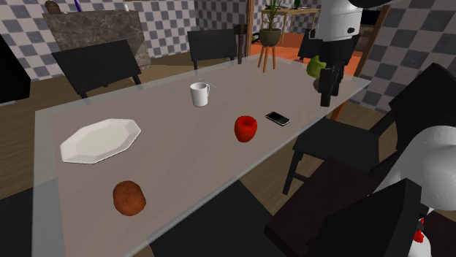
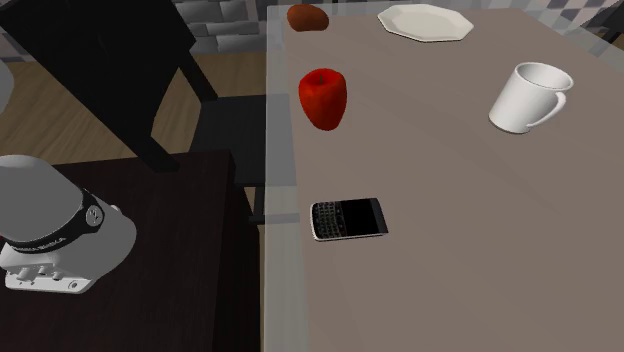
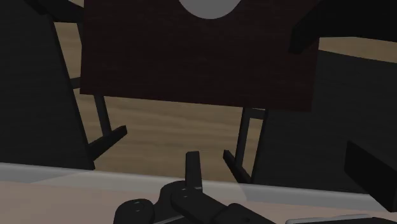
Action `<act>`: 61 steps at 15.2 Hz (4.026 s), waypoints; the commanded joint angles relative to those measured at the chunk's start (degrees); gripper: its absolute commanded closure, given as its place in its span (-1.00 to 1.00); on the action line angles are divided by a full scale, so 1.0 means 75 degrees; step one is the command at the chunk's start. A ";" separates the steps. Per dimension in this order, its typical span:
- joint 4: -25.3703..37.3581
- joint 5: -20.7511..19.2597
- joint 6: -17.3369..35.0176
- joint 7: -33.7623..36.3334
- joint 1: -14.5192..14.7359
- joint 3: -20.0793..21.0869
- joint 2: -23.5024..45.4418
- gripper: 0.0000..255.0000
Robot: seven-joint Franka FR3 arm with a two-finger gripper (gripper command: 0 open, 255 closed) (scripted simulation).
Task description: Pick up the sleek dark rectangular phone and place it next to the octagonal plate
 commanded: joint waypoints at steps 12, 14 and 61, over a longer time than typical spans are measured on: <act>-0.0306 -0.0344 0.3019 -0.0748 -0.0327 -0.0707 0.2083 -1.00; -0.0217 -0.0348 0.3524 -0.0887 -0.0367 -0.0833 0.2564 -1.00; 0.1132 0.0111 0.5534 -0.1777 -0.0534 -0.1375 0.5338 1.00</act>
